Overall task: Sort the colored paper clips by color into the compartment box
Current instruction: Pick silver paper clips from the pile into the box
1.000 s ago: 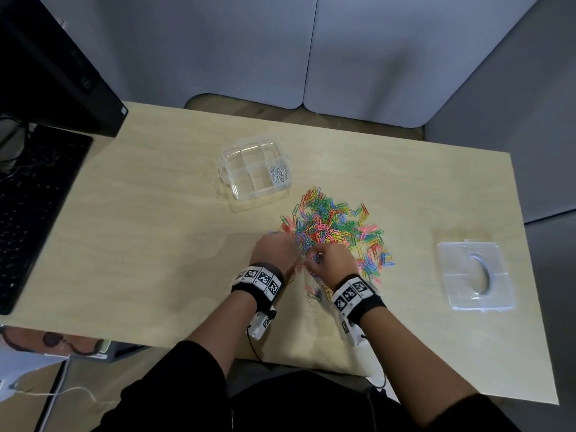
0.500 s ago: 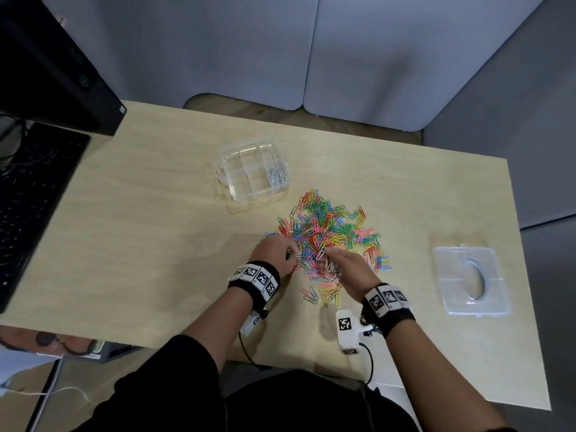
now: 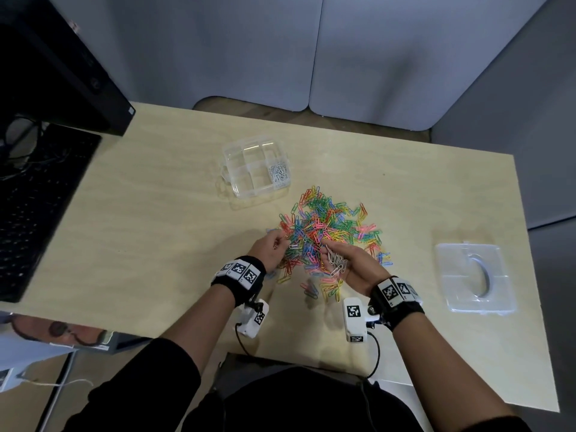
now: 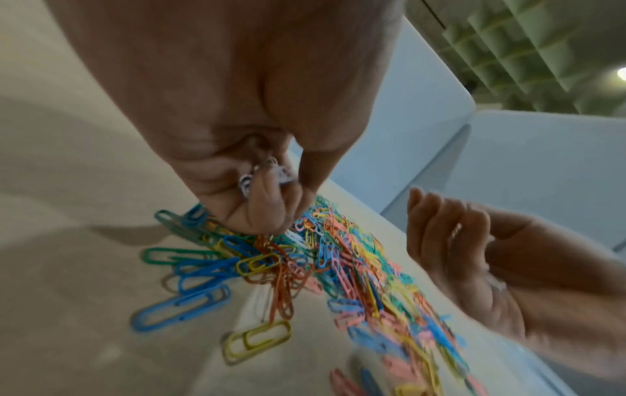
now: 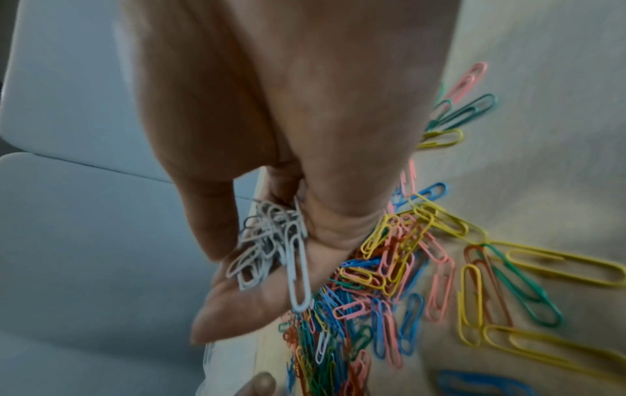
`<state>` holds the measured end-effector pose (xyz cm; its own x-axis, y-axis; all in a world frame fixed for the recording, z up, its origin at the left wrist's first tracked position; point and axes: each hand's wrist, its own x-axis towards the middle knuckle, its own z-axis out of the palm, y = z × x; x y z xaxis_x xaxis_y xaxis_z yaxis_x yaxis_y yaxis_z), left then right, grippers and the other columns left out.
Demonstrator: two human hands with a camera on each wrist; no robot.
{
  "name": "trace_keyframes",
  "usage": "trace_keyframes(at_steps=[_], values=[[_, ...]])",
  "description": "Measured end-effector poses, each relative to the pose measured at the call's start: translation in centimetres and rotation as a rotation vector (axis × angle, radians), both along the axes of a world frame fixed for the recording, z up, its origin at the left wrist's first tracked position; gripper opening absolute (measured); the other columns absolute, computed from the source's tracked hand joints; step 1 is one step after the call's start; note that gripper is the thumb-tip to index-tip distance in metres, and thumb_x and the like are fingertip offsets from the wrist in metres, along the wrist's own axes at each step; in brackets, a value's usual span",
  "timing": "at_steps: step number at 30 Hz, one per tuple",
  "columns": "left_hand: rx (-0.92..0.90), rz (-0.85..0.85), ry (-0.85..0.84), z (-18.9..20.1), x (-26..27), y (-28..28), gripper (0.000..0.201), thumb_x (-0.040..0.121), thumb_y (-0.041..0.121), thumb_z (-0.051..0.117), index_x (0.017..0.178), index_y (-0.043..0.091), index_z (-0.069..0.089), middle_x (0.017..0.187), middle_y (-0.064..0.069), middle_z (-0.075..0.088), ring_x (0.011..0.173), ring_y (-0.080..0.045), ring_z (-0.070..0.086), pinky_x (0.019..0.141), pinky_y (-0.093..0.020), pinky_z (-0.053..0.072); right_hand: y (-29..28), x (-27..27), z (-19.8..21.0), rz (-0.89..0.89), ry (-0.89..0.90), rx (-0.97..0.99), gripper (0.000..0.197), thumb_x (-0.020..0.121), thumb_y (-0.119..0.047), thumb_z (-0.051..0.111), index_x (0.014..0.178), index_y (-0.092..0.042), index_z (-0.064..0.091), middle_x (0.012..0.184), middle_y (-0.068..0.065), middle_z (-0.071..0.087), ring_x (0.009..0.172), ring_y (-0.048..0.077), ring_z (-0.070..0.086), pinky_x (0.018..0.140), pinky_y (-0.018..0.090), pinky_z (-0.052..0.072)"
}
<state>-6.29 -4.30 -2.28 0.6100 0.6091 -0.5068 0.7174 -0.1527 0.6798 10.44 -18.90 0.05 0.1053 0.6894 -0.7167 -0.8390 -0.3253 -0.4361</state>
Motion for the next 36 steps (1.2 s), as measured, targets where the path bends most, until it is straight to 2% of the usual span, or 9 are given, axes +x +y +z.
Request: trace_keyframes(at_steps=[2,4,7,9,11,16,26,33,36], values=[[-0.139,0.091,-0.022,0.0,-0.6,0.0,0.009,0.097,0.013,0.052,0.105,0.009,0.054,0.118,-0.020,0.065,0.087,-0.028,0.067,0.072,-0.030,0.053,0.2,-0.2,0.1,-0.002,0.049,-0.035,0.029,0.097,-0.024,0.057,0.103,0.001,0.069,0.085,0.011,0.070,0.072,0.018,0.070,0.066,0.026,0.060],[-0.334,0.192,-0.063,0.2,-0.7,0.1,0.025,0.097,0.001,0.047,0.121,0.003,0.053,0.094,-0.016,0.071,0.056,-0.013,0.060,0.049,-0.020,0.046,0.4,-0.2,-0.1,-0.017,0.087,-0.073,0.040,0.098,-0.034,0.055,0.102,0.003,0.069,0.087,0.014,0.070,0.074,0.021,0.070,0.067,0.029,0.061],[-0.794,0.470,-0.215,1.4,-0.4,0.1,0.022,0.095,-0.002,0.046,0.115,-0.005,0.055,0.072,-0.016,0.065,0.050,-0.017,0.054,0.044,-0.022,0.042,0.8,-0.3,-0.8,-0.031,0.083,-0.148,0.046,0.100,-0.039,0.052,0.102,0.004,0.068,0.085,0.015,0.068,0.077,0.023,0.067,0.074,0.032,0.062],[-0.991,0.590,-0.278,1.9,-0.6,0.2,0.025,0.099,0.009,0.045,0.111,-0.009,0.057,0.074,-0.019,0.060,0.055,-0.021,0.053,0.045,-0.023,0.043,1.3,-0.6,-1.0,0.014,0.008,-0.217,0.039,0.100,-0.037,0.053,0.089,-0.002,0.066,0.068,0.006,0.060,0.058,0.013,0.057,0.053,0.021,0.057],[-0.988,0.603,-0.267,1.7,-0.8,0.1,0.044,0.104,0.022,0.035,0.109,-0.013,0.060,0.075,-0.022,0.062,0.054,-0.021,0.055,0.044,-0.021,0.045,2.0,-1.2,-0.7,0.083,-0.058,-0.260,0.037,0.101,-0.036,0.050,0.072,-0.014,0.050,0.056,-0.003,0.039,0.039,0.006,0.031,0.029,0.016,0.029],[-0.970,0.631,-0.209,1.1,-0.7,0.6,0.035,0.104,0.028,0.038,0.078,0.008,0.051,0.058,-0.005,0.047,0.041,-0.009,0.037,0.037,-0.017,0.025,4.1,-2.9,0.1,0.258,-0.169,-0.295,0.044,0.106,-0.032,0.039,0.063,-0.021,0.035,0.046,-0.008,0.026,0.034,0.006,0.016,0.030,0.017,0.011],[-0.834,0.757,-0.434,4.3,3.8,7.8,0.037,0.105,0.027,0.036,0.069,0.019,0.039,0.053,0.005,0.030,0.038,-0.007,0.022,0.037,-0.018,0.016,11.1,1.1,2.9,0.535,-0.760,-0.266,0.049,0.102,-0.042,0.041,0.059,-0.019,0.043,0.050,0.000,0.035,0.041,0.017,0.027,0.043,0.024,0.021],[-0.569,0.749,-0.251,6.6,10.7,14.2,0.022,0.099,0.012,0.043,0.084,0.003,0.056,0.062,-0.007,0.048,0.039,-0.012,0.043,0.036,-0.015,0.034,17.3,4.5,6.0,0.577,-0.901,-0.261,0.046,0.103,-0.037,0.043,0.063,-0.015,0.046,0.047,-0.004,0.041,0.035,0.013,0.031,0.042,0.023,0.025],[-0.456,0.653,-0.156,5.9,12.0,15.4,0.014,0.096,0.014,0.048,0.096,0.003,0.057,0.075,-0.011,0.057,0.059,-0.022,0.059,0.057,-0.023,0.046,19.2,5.5,6.6,0.629,-0.960,-0.258,0.044,0.103,-0.036,0.044,0.065,-0.013,0.047,0.055,-0.001,0.045,0.040,0.016,0.032,0.044,0.024,0.027]])
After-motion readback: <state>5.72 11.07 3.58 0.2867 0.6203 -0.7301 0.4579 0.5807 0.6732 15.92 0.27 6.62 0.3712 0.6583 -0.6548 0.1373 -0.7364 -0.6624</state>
